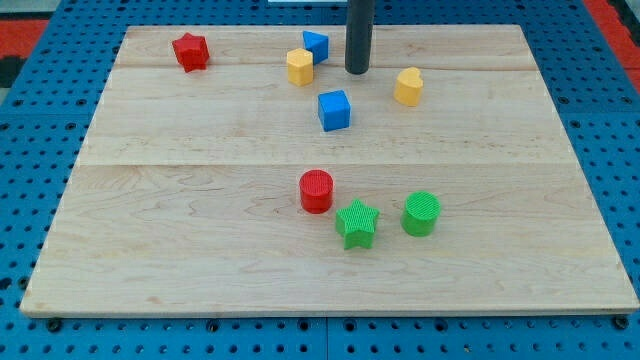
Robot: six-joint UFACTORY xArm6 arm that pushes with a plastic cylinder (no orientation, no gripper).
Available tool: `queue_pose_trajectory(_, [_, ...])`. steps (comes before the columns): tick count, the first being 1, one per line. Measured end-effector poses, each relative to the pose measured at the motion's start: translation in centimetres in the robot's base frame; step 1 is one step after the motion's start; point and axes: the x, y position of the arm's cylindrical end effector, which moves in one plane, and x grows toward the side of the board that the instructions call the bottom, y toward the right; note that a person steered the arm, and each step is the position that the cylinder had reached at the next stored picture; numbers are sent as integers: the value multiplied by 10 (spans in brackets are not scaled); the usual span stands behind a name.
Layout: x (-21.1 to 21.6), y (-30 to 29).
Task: Slide the yellow hexagon slightly to the top side of the board
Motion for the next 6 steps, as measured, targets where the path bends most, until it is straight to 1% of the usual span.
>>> queue_pose_trajectory(1, [20, -12])
queue_pose_trajectory(2, [26, -63])
queue_pose_trajectory(3, [26, -128])
queue_pose_trajectory(4, [19, -152])
queue_pose_trajectory(5, [9, -134])
queue_pose_trajectory(6, [-3, -103])
